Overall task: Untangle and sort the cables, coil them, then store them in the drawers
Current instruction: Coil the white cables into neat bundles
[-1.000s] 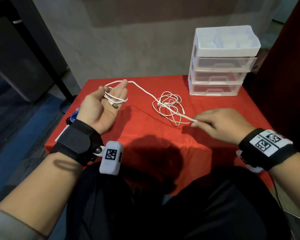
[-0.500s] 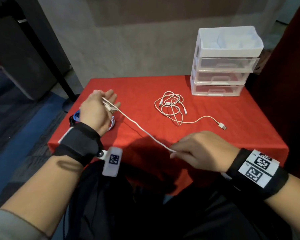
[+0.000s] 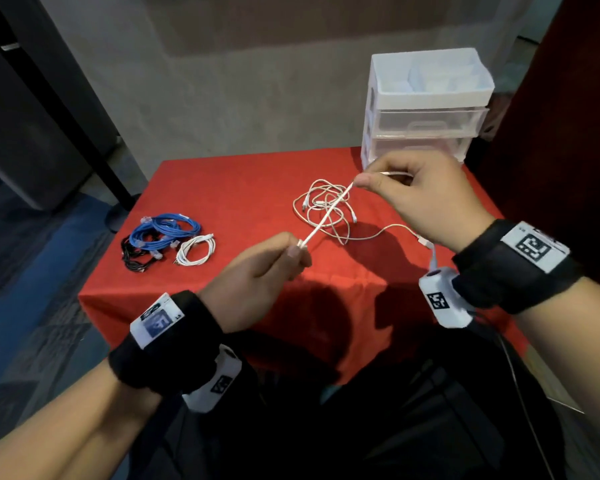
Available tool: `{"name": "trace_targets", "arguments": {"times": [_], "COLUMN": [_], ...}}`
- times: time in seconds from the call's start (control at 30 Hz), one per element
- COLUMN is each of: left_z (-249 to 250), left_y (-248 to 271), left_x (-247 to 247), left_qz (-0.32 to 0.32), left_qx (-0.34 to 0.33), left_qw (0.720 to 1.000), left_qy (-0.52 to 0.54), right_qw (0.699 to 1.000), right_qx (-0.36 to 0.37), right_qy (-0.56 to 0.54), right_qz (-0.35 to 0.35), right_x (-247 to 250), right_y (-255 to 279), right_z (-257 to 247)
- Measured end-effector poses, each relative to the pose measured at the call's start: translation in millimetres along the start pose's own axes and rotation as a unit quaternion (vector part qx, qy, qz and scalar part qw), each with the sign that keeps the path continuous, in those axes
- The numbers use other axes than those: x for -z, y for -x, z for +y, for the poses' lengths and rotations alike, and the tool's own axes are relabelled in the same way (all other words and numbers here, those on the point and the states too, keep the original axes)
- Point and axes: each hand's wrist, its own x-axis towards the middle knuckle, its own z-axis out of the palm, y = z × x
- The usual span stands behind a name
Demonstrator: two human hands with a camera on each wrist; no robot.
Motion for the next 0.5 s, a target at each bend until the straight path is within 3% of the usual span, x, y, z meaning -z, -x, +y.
{"name": "trace_targets", "arguments": {"times": [0.07, 0.13, 0.3, 0.4, 0.5], "left_z": [8.3, 16.7, 31.9, 31.7, 31.5], "left_y": [1.8, 2.5, 6.8, 7.0, 6.2], "left_x": [-0.4, 4.4, 30.6, 34.4, 27.1], "left_qz": [-0.002, 0.001, 0.022, 0.039, 0.044], "left_qx": [0.004, 0.038, 0.067, 0.083, 0.063], "left_qw": [0.999, 0.991, 0.933, 0.907, 0.888], "left_qy": [0.049, 0.131, 0.352, 0.410, 0.454], "right_qw": [1.000, 1.000, 0.994, 0.980, 0.955], "right_qx": [-0.022, -0.023, -0.015, 0.025, -0.003], "right_qy": [-0.011, -0.011, 0.049, 0.155, 0.287], "right_qz": [0.015, -0.016, -0.094, -0.121, -0.073], "right_x": [-3.0, -6.6, -9.0, -19.6, -31.0], "right_y": [3.4, 11.1, 23.9, 33.9, 42.4], "right_z": [15.2, 26.1, 62.9, 81.4, 79.6]}}
